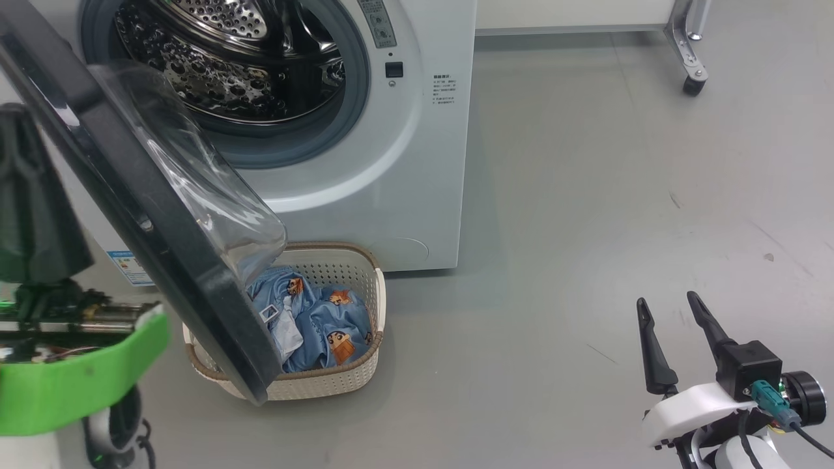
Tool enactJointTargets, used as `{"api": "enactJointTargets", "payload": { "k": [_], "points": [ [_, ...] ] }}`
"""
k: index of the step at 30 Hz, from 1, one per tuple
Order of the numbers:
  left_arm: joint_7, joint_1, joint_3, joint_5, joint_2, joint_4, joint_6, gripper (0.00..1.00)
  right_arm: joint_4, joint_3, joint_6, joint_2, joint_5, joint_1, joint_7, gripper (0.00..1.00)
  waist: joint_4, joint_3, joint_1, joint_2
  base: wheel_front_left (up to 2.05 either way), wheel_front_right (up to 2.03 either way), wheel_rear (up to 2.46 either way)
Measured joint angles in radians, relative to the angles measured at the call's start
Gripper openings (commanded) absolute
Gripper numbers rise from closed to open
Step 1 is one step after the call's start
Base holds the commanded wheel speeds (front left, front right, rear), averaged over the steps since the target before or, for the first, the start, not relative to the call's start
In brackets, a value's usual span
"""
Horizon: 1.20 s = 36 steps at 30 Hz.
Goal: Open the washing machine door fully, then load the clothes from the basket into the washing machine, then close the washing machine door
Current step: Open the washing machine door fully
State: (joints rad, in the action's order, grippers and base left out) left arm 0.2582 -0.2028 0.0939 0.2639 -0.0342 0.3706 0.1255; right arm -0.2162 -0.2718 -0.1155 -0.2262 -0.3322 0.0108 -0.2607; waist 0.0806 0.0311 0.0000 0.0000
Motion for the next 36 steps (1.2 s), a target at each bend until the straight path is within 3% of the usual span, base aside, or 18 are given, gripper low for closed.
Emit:
{"api": "enactJointTargets", "payload": {
  "k": [8,16,23,36],
  "points": [
    [0.000,0.012,-0.288,0.033,-0.001,0.044,0.000,0.00,-0.014,0.000,0.010,0.007,0.001,0.000,0.000,1.00,-0.005,-0.004,0.0000,0.0000,0.00,0.00,0.00],
    [0.000,0.105,-0.508,0.071,-0.008,-0.028,0.000,0.00,-0.024,-0.006,0.025,0.009,0.017,0.000,0.000,1.00,-0.016,0.000,0.0000,0.0000,0.00,0.00,0.00],
    [0.000,0.154,-0.552,0.078,-0.017,-0.137,0.000,0.00,-0.034,-0.012,0.035,0.013,0.018,0.000,0.000,1.00,-0.025,0.011,0.0000,0.0000,0.00,0.00,0.00],
    [-0.001,0.207,-0.462,0.087,-0.020,-0.296,0.000,0.00,-0.038,-0.007,0.053,0.020,0.019,0.002,0.000,1.00,-0.031,0.045,0.0001,0.0000,0.00,0.00,0.00]
  ]
}}
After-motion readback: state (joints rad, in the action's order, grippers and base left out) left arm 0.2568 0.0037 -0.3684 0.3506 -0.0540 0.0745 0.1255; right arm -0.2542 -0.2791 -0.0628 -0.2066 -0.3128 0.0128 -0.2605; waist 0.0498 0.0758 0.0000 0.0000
